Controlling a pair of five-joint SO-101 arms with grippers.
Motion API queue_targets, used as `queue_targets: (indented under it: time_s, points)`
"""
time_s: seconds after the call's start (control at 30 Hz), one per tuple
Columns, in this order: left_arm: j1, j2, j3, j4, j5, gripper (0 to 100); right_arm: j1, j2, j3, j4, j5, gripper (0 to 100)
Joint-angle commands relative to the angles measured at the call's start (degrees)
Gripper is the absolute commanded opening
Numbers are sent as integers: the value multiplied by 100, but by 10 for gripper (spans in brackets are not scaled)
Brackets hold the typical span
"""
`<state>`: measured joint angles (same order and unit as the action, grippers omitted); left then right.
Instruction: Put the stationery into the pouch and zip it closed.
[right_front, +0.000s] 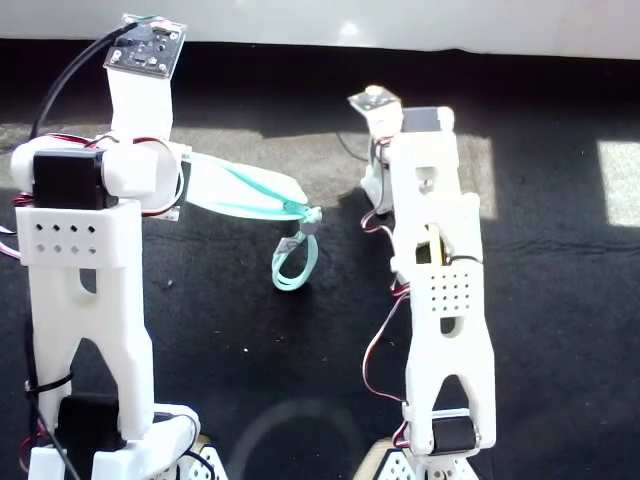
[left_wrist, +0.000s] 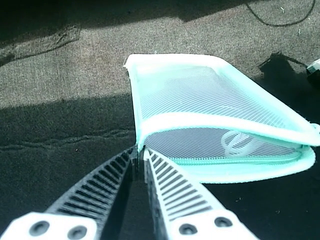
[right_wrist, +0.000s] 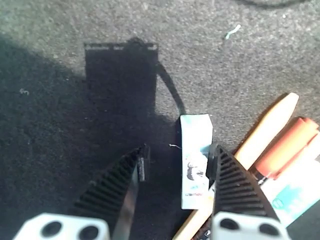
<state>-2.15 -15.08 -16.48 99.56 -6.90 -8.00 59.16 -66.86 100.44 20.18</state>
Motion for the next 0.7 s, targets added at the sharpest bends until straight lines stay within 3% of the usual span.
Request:
queue_targets:
  time_s: [0.0,0.23,0.47,0.67]
  points:
    - [119,-22,-4,-79,44,9,-215,-374,13,57,53,183]
    - [119,-22,-4,-79,35,9,-259,-514,22,40,97,183]
    - [119,-22,-4,-44,35,9,-31,-92,31,40,1196,184]
    - [110,-66,-4,-35,44,9,40,338,-22,40,1380,184]
